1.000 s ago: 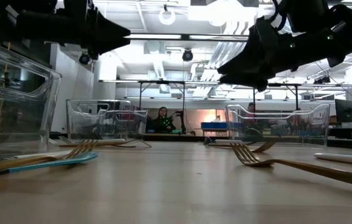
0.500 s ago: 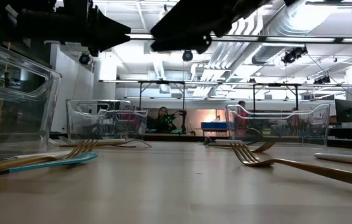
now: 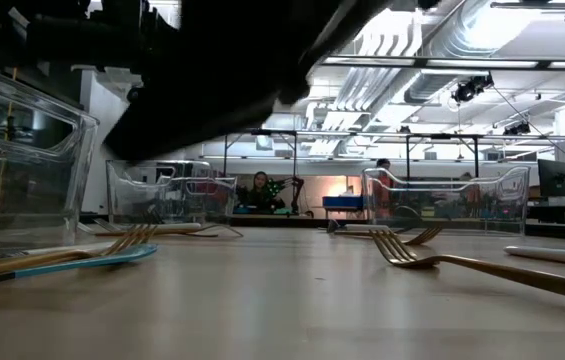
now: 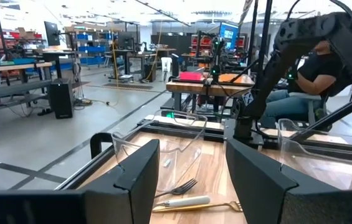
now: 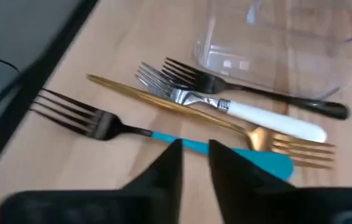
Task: Sort silverware by color (type)
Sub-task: Put the blue fork into the top left transparent bin
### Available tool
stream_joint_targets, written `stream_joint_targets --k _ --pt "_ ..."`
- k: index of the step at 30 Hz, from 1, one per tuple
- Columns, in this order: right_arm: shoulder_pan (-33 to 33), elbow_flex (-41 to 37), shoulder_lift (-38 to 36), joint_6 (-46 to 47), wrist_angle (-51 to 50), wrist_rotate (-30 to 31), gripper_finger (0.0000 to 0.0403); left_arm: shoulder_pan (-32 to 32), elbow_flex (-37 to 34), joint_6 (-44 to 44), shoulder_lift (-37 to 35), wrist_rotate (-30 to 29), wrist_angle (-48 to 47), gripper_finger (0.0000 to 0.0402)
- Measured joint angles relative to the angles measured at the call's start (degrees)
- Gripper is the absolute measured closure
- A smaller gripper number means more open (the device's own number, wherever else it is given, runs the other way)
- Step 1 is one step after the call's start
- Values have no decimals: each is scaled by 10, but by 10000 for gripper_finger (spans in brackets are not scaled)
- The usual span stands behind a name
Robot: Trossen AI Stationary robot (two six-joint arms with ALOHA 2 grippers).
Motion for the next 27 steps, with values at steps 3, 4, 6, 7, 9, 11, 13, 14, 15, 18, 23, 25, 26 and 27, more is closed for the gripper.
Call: stream_joint_targets --k 3,4,6,7,9,11,13,14,15,18,23,25,26,27 --pt "-6 20 30 11 16 0 395 0 0 0 0 0 0 222" --pt "-9 25 38 18 15 -1 392 0 0 0 0 0 2 222" --pt "-13 32 52 27 16 -7 383 0 0 0 0 0 3 222" --pt "-14 32 57 29 16 -7 383 0 0 0 0 0 4 222" --pt "-17 34 66 30 27 -11 392 0 0 0 0 0 6 222" --pt "-18 33 70 33 40 -15 399 0 0 1 0 0 6 222" --pt "-21 33 75 43 44 -20 397 0 0 9 0 0 5 222" --pt "-21 32 77 44 49 -21 397 0 0 12 0 0 6 222" --pt "-21 32 77 43 49 -25 398 0 0 14 0 0 5 222" --pt "-21 32 77 40 45 -29 401 0 0 14 0 -1 5 222" --pt "-24 33 74 27 4 -20 402 0 0 14 0 -1 5 222" --pt "-26 34 73 17 -10 -7 402 0 0 15 0 -1 5 222" --pt "-27 34 73 9 -15 -4 402 0 0 15 0 -1 5 222" --pt "-29 34 73 0 -19 -4 402 0 0 15 0 -1 5 222"
